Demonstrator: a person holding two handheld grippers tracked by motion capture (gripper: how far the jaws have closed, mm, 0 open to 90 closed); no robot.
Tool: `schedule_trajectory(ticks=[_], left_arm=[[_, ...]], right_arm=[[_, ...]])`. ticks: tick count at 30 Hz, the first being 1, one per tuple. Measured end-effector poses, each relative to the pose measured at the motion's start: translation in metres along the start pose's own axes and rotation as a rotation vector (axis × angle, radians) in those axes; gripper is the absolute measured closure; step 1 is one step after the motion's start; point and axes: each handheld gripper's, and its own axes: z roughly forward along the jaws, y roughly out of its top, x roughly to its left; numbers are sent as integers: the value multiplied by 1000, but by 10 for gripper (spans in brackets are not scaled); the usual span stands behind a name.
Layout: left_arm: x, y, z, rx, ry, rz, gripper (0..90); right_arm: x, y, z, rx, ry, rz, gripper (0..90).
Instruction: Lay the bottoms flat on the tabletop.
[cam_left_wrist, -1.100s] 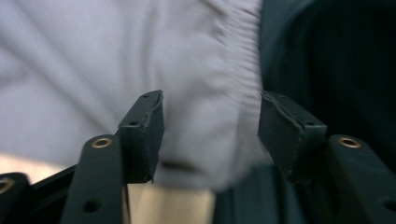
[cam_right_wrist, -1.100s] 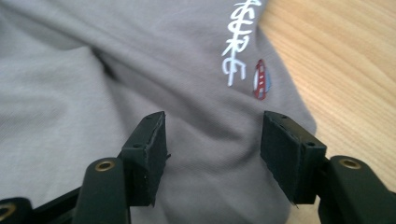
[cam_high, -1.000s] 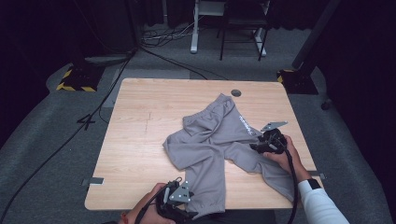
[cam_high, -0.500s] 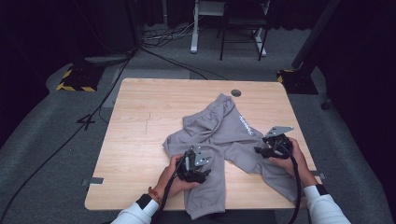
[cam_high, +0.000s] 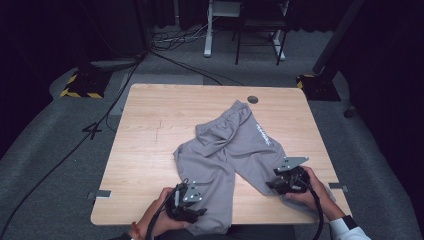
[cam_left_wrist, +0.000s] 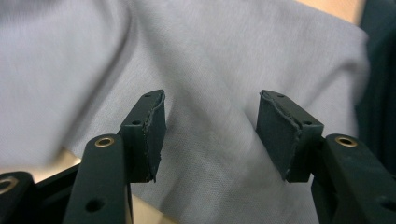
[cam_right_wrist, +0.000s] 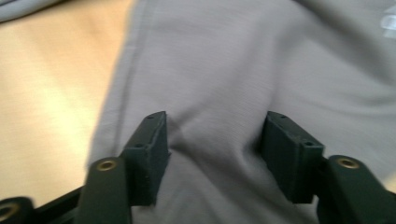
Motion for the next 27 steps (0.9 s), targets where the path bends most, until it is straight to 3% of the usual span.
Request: schedule_trajectory(ticks=[3, 5, 8, 11, 14, 16, 17, 20, 22, 24, 26, 27], left_arm=[[-8, -12, -11, 12, -17, -3, 413], [-11, -14, -17, -8, -20, -11, 389], [-6, -5, -27, -88, 41, -35, 366], [7, 11, -22, -103, 141, -77, 366], [27, 31, -4, -114, 144, -86, 376], [35, 42, 8, -110, 167, -70, 374], [40, 47, 14, -110, 157, -78, 374], [54, 57, 33, -109, 139, -95, 376], [63, 58, 43, -114, 99, -147, 381], [65, 56, 46, -113, 81, -164, 382], [62, 52, 44, -114, 73, -149, 384], [61, 50, 43, -109, 76, -144, 388]], right_arm=[[21, 2, 0, 7, 32, -40, 451], [35, 4, 0, 20, 92, -61, 456], [56, 8, -2, 44, 126, -134, 454], [59, 15, -6, 30, 95, -154, 436], [44, 28, -11, -29, 11, -116, 417], [26, 37, -9, -42, -42, -112, 404], [19, 39, -6, -42, -66, -115, 398], [-9, 44, 11, -53, -43, -47, 397], [-23, 45, 24, -50, -18, -6, 411], [-33, 43, 35, -61, -4, 43, 418], [-40, 40, 39, -69, 10, 70, 390], [-43, 39, 38, -68, -6, 82, 390]])
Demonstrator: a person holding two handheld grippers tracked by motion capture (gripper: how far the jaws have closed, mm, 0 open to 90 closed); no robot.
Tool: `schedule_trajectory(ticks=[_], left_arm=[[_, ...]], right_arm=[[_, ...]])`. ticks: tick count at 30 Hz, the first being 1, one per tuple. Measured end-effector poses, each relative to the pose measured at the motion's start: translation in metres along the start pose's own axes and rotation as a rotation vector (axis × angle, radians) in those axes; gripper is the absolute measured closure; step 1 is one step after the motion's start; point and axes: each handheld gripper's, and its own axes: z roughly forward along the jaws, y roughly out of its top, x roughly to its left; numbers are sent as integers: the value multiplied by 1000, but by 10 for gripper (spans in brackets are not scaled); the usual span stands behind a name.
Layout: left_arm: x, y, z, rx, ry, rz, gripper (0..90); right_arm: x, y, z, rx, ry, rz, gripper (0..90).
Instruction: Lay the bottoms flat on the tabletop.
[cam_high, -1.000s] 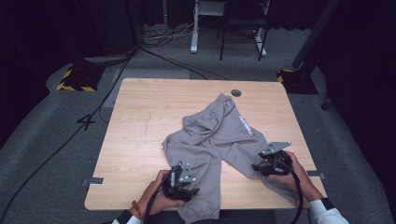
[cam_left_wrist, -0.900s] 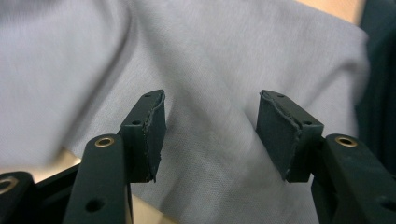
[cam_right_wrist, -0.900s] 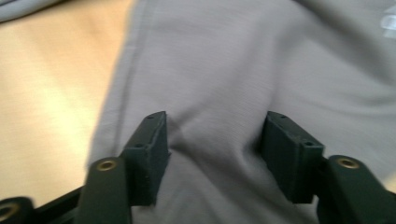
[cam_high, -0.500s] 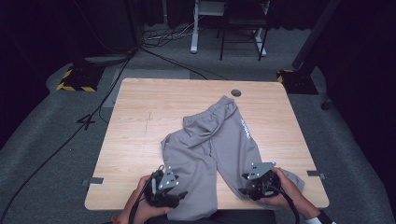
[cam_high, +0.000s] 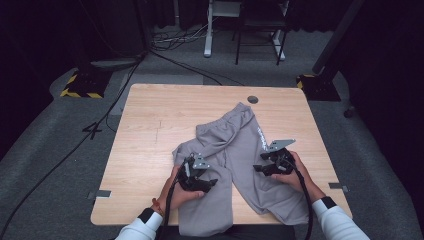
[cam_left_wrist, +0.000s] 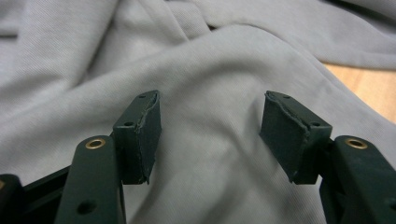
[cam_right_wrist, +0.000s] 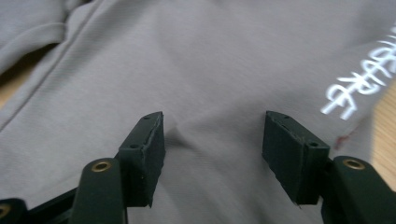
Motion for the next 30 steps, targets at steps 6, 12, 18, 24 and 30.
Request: schedule_trajectory(ticks=[6, 12, 18, 24, 30], left_arm=[[-24, -21, -18, 33, -28, 68, 389], [-49, -36, -36, 44, -124, 114, 382], [-23, -3, -42, -46, 8, 81, 346], [29, 38, -11, -26, 112, 36, 345], [70, 63, 18, 11, 162, -4, 406]], right_arm=[[-8, -15, -13, 7, -26, 47, 385], [-5, -30, -29, 41, -74, 35, 370], [6, -25, -33, 35, -107, -22, 383], [16, -17, -28, 8, -65, -50, 381], [19, -20, -23, 14, -48, -62, 381]])
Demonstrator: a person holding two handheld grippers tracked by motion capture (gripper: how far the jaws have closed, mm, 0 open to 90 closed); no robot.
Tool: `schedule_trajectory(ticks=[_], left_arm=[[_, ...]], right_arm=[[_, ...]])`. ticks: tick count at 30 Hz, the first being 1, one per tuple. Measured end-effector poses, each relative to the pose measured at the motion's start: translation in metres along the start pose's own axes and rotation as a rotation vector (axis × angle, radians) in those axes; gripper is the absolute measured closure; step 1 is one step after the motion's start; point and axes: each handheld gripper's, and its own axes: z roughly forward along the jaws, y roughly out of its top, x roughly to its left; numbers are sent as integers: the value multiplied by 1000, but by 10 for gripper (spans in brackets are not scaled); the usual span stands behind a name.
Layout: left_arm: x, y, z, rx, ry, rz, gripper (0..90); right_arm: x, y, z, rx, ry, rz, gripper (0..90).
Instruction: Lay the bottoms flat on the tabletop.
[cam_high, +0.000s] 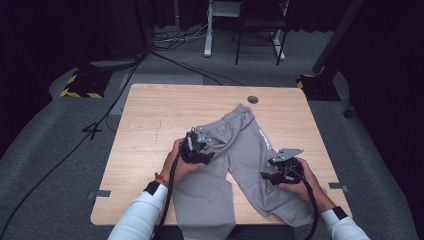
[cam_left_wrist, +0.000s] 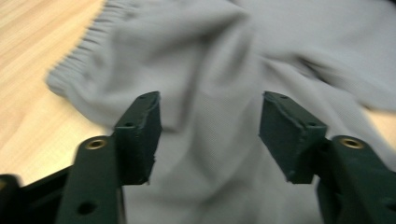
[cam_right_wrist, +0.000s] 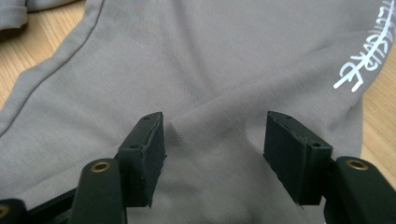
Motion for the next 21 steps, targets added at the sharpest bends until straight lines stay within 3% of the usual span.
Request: schedule_trajectory(ticks=[2, 6, 10, 13, 16, 21], left_arm=[[12, 4, 8, 2, 8, -43, 462], [30, 8, 28, 52, 48, -72, 502], [46, 12, 37, 59, 92, -89, 540], [65, 14, 38, 80, 187, -110, 546], [90, 13, 35, 114, 273, -163, 538], [128, 14, 28, 210, 416, -236, 496]], right_arm=[[0, -1, 0, 2, 4, 4, 383], [-1, -2, 1, 1, 14, 10, 384], [-3, -4, 0, 3, 29, 20, 384], [-5, -6, -1, 6, 41, 43, 384], [-6, -10, -3, 9, 55, 56, 383], [-2, -18, -9, 13, 46, 54, 380]])
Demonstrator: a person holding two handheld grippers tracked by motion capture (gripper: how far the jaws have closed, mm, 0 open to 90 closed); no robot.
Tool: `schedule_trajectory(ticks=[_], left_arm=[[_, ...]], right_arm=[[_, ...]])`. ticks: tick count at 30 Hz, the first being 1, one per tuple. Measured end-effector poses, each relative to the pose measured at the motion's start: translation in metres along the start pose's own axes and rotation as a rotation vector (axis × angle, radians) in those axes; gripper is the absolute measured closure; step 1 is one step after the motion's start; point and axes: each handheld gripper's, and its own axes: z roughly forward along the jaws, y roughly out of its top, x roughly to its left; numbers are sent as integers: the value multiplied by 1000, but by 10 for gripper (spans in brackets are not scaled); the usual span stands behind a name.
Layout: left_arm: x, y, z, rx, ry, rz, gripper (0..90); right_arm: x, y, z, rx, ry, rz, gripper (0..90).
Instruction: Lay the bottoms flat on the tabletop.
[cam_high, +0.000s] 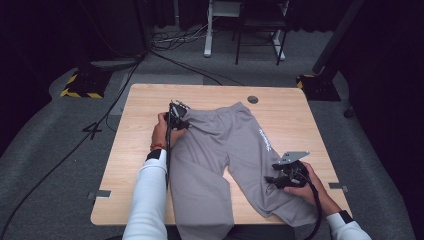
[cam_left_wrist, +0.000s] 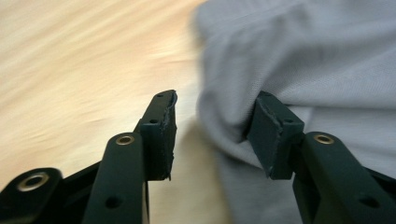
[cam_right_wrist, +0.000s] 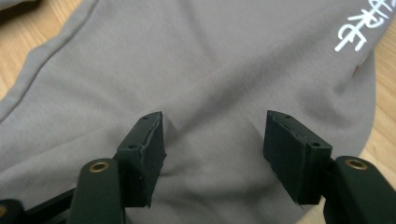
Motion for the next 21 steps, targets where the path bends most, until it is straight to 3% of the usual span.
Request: schedule_trajectory(ticks=[3, 6, 7, 8, 10, 11, 12, 13, 15, 18, 21], left_arm=[[10, -1, 0, 26, 51, -55, 442], [11, -8, -9, -12, 33, -90, 394], [11, -12, -16, -44, 11, -97, 377], [9, -18, -27, -102, -36, -108, 359], [1, -30, -50, -198, -104, -104, 340], [-5, -36, -58, -223, -156, -94, 338], [-18, -47, -71, -249, -208, -17, 333], [-29, -58, -81, -271, -245, 28, 331], [-51, -77, -94, -247, -346, 109, 336], [-81, -109, -109, -200, -486, 164, 301], [-105, -140, -120, -170, -546, 204, 286]], right_arm=[[1, -3, -3, 7, -2, 0, 379], [4, -3, -6, 20, -17, -19, 360], [4, -3, -7, 10, -18, -26, 360], [4, -3, -9, -4, -14, -23, 360], [1, -1, -16, -23, -50, -19, 360], [0, -1, -20, -25, -72, -24, 358], [-3, -2, -23, -30, -89, -22, 359], [-7, -4, -28, -28, -119, -14, 359], [-13, -9, -31, -20, -139, 5, 359], [-18, -18, -26, 16, -118, 35, 344], [-14, -23, -21, 36, -49, 57, 330]])
